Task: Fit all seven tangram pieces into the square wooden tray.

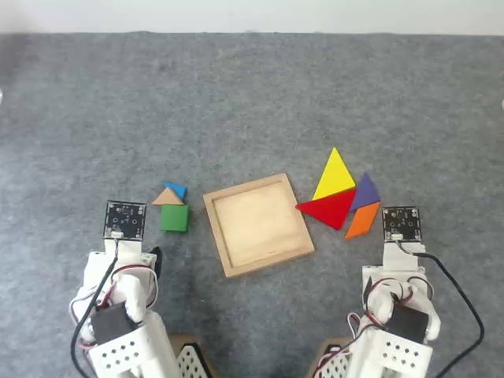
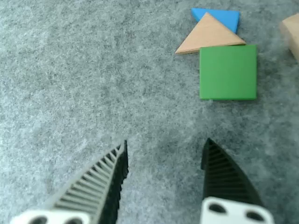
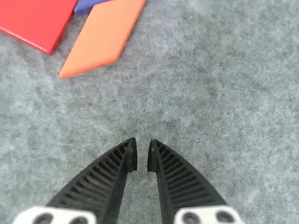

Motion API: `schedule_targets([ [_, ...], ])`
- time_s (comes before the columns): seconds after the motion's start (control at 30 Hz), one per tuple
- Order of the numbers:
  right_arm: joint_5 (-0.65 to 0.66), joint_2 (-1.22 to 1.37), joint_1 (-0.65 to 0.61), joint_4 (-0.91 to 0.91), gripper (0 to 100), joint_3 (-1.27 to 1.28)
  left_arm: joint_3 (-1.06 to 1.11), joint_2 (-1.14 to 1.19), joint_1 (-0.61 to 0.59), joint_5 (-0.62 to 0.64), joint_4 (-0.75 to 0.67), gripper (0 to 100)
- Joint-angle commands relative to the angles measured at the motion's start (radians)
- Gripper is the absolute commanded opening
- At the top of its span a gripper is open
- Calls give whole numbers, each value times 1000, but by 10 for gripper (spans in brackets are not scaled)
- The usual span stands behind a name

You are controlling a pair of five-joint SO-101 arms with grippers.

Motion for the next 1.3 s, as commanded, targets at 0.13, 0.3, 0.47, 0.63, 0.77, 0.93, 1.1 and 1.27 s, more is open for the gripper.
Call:
schedule_targets([
  [0.13,-11,-15,4,2,59,17,-5,-18,41,6,6,249],
  [0.3,-11,-15,4,2,59,17,-5,-18,235,8,6,249],
  [0.47,-8,-15,4,1,59,17,-5,-18,446,6,6,249],
  [0.63,-3,-16,4,-120,62,17,-4,-18,446,3,2,249],
  [0.77,31,-16,-13,-263,62,-3,-4,-18,417,12,-141,248],
  [0.93,100,-12,-64,-185,62,-118,-7,-18,413,100,-250,247],
  [1.1,72,-1,-216,-79,63,-308,-160,-18,304,229,-173,247],
  [1.27,49,163,-352,-87,63,-397,-237,-14,245,278,-178,249],
])
